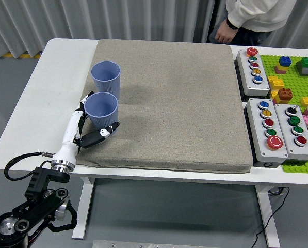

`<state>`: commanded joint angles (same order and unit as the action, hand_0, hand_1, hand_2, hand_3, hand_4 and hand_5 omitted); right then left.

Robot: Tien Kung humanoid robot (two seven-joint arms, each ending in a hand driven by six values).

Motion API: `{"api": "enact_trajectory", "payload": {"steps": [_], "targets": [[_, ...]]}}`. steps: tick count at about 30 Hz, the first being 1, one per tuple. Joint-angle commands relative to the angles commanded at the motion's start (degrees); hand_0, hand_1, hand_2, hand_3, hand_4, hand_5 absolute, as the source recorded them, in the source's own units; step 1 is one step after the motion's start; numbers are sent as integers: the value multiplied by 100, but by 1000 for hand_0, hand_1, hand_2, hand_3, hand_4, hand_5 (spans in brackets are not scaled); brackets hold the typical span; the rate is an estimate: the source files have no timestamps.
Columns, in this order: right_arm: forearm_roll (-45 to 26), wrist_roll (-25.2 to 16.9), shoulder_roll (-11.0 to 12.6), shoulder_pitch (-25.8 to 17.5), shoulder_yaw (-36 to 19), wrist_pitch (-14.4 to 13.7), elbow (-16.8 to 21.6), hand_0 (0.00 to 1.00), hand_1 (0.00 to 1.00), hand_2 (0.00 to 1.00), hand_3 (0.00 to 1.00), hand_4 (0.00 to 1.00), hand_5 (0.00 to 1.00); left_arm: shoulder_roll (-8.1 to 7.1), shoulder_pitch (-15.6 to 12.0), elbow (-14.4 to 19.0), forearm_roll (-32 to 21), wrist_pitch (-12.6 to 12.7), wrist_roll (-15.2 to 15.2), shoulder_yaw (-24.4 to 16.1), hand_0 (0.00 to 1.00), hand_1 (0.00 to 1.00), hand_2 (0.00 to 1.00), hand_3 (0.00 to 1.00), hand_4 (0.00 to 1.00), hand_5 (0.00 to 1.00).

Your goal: Pick cup pour cup place

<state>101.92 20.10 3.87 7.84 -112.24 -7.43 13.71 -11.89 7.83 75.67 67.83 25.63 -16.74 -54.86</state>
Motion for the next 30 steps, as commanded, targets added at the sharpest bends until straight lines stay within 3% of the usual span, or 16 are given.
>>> {"api": "enact_trajectory", "payload": {"steps": [14,15,30], "targets": [[-64,-18,5,43,40,-11,-10,641,604,509,588,2,2,44,200,-212,-56,-72,21,26,897,883,998,998,922,167],[-64,-18,5,43,40,-10,-10,641,604,509,588,2,2,48,206,-218,-57,-76,22,32,846,828,998,998,923,169],[-56,-24,10,56,36,-2,-12,641,604,509,588,2,2,108,314,-310,-157,-78,2,137,805,788,963,998,920,176]]}}
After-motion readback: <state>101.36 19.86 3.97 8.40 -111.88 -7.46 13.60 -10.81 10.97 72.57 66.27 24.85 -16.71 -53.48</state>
